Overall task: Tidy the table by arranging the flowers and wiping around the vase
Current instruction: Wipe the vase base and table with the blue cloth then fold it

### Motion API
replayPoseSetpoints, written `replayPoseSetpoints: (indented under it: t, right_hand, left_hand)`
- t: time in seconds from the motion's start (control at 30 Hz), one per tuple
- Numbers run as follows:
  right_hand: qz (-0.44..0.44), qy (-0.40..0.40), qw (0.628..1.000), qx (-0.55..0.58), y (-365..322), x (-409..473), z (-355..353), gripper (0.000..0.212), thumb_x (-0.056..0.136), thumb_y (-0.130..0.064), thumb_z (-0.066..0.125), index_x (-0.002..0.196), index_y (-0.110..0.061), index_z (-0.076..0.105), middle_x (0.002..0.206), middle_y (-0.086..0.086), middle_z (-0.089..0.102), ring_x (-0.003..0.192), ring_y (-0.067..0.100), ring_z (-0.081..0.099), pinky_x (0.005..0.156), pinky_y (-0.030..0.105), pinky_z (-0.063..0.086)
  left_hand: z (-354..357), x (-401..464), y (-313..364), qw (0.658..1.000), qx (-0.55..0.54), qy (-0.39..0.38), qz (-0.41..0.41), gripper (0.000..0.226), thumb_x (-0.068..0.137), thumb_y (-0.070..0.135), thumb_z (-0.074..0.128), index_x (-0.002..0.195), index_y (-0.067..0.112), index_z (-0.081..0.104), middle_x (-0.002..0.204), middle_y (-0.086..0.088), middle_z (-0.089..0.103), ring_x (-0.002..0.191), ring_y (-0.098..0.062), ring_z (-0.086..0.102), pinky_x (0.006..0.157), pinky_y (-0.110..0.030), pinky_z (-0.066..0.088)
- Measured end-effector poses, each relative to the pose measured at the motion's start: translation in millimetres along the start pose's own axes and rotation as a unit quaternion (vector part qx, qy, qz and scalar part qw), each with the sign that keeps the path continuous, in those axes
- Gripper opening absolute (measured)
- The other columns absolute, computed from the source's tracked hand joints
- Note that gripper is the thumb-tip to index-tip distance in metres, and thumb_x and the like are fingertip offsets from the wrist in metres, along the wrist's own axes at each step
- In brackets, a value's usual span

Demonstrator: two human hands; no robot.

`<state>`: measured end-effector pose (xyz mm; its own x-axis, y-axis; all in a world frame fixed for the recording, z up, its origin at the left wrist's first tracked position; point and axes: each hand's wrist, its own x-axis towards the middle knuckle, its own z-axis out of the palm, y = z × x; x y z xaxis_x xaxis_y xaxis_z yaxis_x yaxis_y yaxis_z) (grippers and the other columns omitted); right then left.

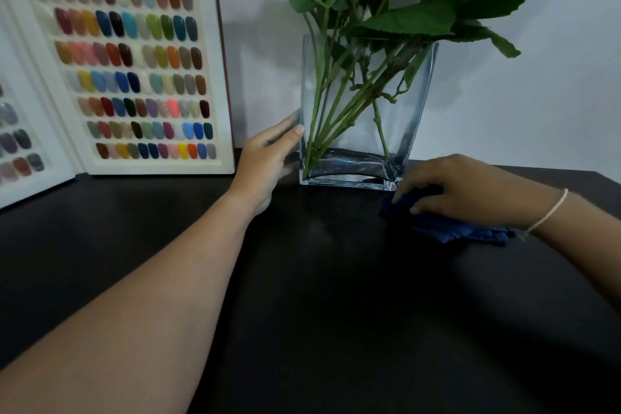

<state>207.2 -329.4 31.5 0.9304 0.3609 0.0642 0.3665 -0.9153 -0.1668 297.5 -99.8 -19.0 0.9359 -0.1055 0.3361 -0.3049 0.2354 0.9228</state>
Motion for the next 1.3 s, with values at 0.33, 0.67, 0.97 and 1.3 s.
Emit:
replayPoseSetpoints:
  t: [0.33, 0.67, 0.97, 1.3]
  right_hand:
    - [-0.11, 0.235, 0.962, 0.08, -43.7, 35.8, 21.8, 0.022, 0.08, -0.004, 0.063, 0.101, -0.011, 0.065, 0.101, 0.009, 0.068, 0.094, 0.02, 0.059, 0.085, 0.021, 0.04]
    - [-0.111, 0.192, 0.975, 0.023, -52.1, 53.2, 40.7, 0.027, 0.08, -0.022, 0.065, 0.103, -0.01, 0.06, 0.102, 0.011, 0.066, 0.094, 0.026, 0.059, 0.082, 0.038, 0.047]
    - [-0.109, 0.191, 0.971, -0.092, -51.5, 52.8, 49.0, 0.03, 0.088, -0.022, 0.053, 0.118, -0.025, 0.057, 0.113, 0.006, 0.058, 0.102, 0.026, 0.055, 0.075, 0.035, 0.044]
    - [-0.081, 0.195, 0.963, -0.168, -54.5, 59.4, 52.8, 0.028, 0.091, -0.025, 0.045, 0.116, -0.03, 0.057, 0.108, 0.005, 0.054, 0.094, 0.026, 0.057, 0.057, 0.029, 0.03]
  left_hand:
    - [1.1, 1.3, -0.1, 1.0, 0.005, 0.004, -0.01, 0.039, 0.088, 0.014, 0.055, 0.127, 0.016, 0.051, 0.134, -0.006, 0.055, 0.12, -0.018, 0.053, 0.104, -0.043, 0.041]
    - [-5.2, 6.4, -5.7, 0.999, -0.027, -0.017, -0.032, 0.031, 0.087, 0.018, 0.058, 0.117, 0.026, 0.06, 0.122, -0.004, 0.064, 0.106, -0.015, 0.063, 0.086, -0.034, 0.053]
    - [-4.3, 7.1, -5.5, 0.999, -0.031, -0.014, -0.038, 0.026, 0.085, 0.021, 0.06, 0.109, 0.031, 0.064, 0.12, -0.002, 0.066, 0.106, -0.015, 0.063, 0.081, -0.03, 0.055]
    - [-3.7, 4.5, -2.7, 0.998, -0.03, -0.007, -0.048, 0.034, 0.087, 0.02, 0.058, 0.121, 0.023, 0.058, 0.124, -0.005, 0.063, 0.111, -0.018, 0.06, 0.086, -0.033, 0.054]
